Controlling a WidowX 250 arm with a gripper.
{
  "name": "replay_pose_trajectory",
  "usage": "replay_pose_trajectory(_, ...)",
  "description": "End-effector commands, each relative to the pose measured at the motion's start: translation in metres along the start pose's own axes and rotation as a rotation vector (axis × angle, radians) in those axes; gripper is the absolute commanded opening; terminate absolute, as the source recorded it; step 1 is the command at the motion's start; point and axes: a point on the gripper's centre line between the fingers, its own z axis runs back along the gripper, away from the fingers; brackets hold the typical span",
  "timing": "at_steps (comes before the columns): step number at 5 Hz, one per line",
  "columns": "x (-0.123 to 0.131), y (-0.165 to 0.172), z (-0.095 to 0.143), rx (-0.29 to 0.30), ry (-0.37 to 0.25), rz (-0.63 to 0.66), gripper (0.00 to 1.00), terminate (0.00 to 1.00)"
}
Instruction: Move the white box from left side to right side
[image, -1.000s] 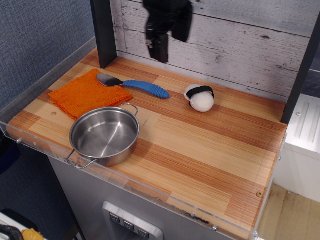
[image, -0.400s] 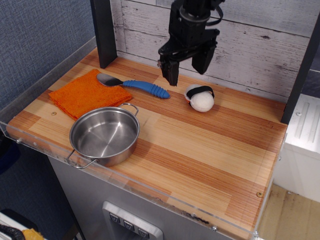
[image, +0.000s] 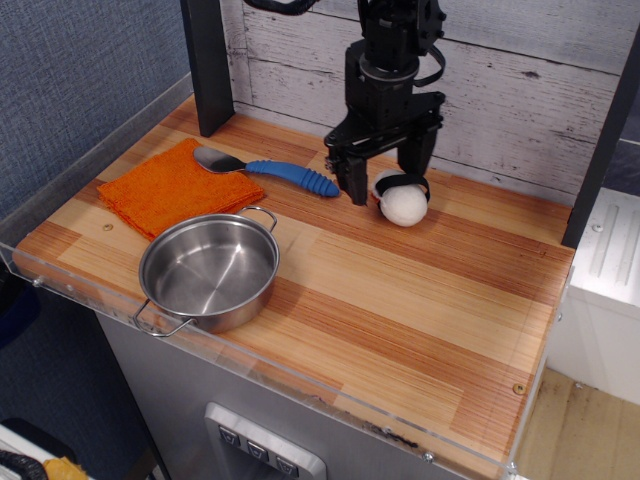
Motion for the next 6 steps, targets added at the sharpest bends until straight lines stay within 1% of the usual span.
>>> replay_pose_trajectory(1,-0.005,0.0,-0.007,0.016,0.001,-0.018,1.0,0.0)
replay_pose_trajectory(2,-0.006,-0.001,-0.012,0.013,0.005,-0.026,1.0,0.0)
replay_pose_trajectory(3,-0.004,0.0,-0.012,0.009,0.0,-0.009,0.0,0.0)
replay_pose_trajectory(4,-0.001,0.003,-0.01,-0.002,0.004,0.006,0.0,0.0)
replay_pose_trajectory(6,0.013,-0.006,0.012,-0.044,-0.012,0.032,0.0,0.0)
